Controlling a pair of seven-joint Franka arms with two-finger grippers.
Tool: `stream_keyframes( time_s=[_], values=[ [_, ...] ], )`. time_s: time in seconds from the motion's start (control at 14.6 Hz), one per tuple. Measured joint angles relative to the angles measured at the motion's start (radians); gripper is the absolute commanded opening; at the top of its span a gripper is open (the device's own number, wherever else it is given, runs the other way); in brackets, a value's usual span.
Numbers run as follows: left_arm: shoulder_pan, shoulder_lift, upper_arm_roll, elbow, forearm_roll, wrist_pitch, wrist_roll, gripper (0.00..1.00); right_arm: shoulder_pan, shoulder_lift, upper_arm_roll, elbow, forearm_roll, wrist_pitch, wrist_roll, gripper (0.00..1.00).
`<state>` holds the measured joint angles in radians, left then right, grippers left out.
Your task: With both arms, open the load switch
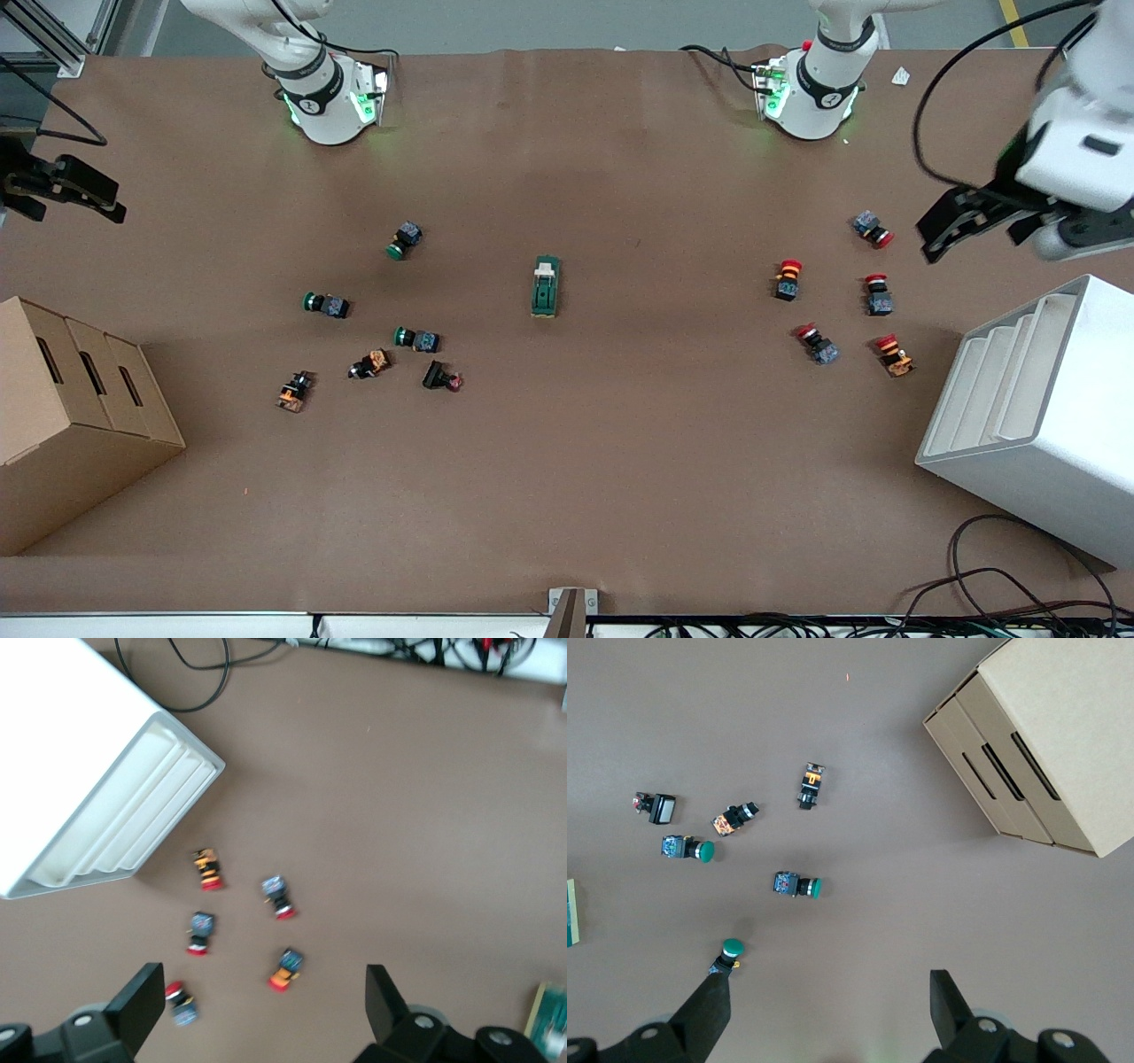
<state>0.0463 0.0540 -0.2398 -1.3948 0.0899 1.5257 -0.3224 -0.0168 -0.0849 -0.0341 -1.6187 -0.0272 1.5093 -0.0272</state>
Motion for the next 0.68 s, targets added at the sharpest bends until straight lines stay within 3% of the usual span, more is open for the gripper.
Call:
stream_keyframes(
  time_s=[0.27, 0.68],
  values=[
    [0.002, -0.095, 0.123, -0.098, -0.118, -0.056, 0.189, 1.0, 0.0, -0.015, 0.0, -0.001, 0.0, -0.013, 0.0, 1.0],
    [-0.043, -0.195, 0.132, -0.225, -0.124, -0.056, 0.217, 1.0, 0.0, -0.022, -0.002, -0.001, 0.006, -0.048, 0.0, 1.0]
  ],
)
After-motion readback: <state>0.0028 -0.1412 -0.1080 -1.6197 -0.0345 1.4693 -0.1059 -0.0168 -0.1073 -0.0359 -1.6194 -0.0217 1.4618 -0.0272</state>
